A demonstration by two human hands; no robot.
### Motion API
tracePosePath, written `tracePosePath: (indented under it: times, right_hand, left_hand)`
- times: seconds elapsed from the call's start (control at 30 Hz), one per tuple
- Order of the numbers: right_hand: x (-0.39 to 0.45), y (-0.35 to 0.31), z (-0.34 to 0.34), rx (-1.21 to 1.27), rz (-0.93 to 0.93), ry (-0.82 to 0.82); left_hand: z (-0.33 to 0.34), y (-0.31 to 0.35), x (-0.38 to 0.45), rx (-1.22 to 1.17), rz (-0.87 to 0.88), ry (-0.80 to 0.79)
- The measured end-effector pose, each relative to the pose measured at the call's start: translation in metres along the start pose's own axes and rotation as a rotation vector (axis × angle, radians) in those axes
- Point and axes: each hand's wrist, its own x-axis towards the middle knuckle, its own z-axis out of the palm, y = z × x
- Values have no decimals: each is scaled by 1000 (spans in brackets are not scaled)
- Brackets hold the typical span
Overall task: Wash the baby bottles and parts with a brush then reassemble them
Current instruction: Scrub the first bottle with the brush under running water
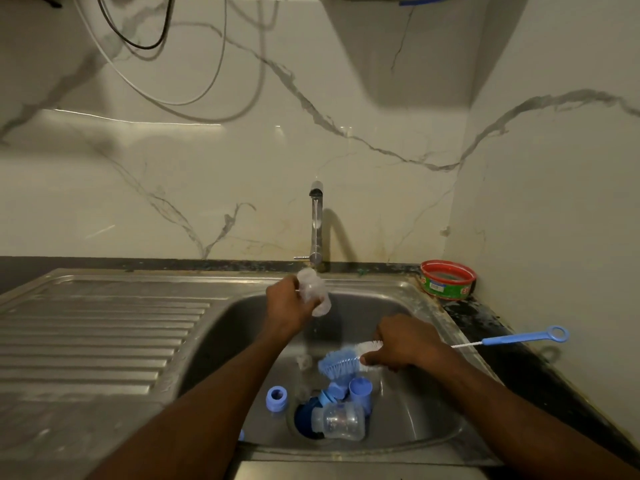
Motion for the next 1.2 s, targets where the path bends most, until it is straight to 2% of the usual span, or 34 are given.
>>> tracePosePath:
  times: [0.07,0.2,0.3,0.4,0.5,0.6,0.7,0.83,0.9,1.0,1.13,1.2]
  right_hand:
    - [0,0,0,10,10,2]
    - [0,-2,1,19,19,-16]
    - [0,-2,2,11,24,-21]
    - [0,-1,-3,2,7,-38]
    - [0,0,-4,-23,1,-39]
    - [1,-1,-4,-34,-1,-43]
    - [1,-2,-4,-44,7,-40]
    - [2,0,-5,-59,0,-48]
    - [2,-1,-5,-58,0,-50]
    - [4,0,-5,-69,1,-51]
    - [5,2,-3,-57,4,-51]
    - [6,2,-2,-40,10,-61]
  left_hand:
    - [-2,2,0,66,8,-69]
    - [2,0,-1,10,-12,-13]
    - [4,2,-3,53,6,-90]
    - [3,-1,0,-11,-10,-5]
    - [0,1,-2,31,-1,-76]
    - [0,-2,0,-49,-9,34]
    - [-3,1,-1,23,-4,-34]
    - [-2,-2,-1,-33,-13,31]
    - [-3,0,-2,19,-14,-41]
    - [-2,0,0,-26,-7,37]
    - [1,1,-4,41,-18,-91]
    - [0,1,-3,-6,-3,-13]
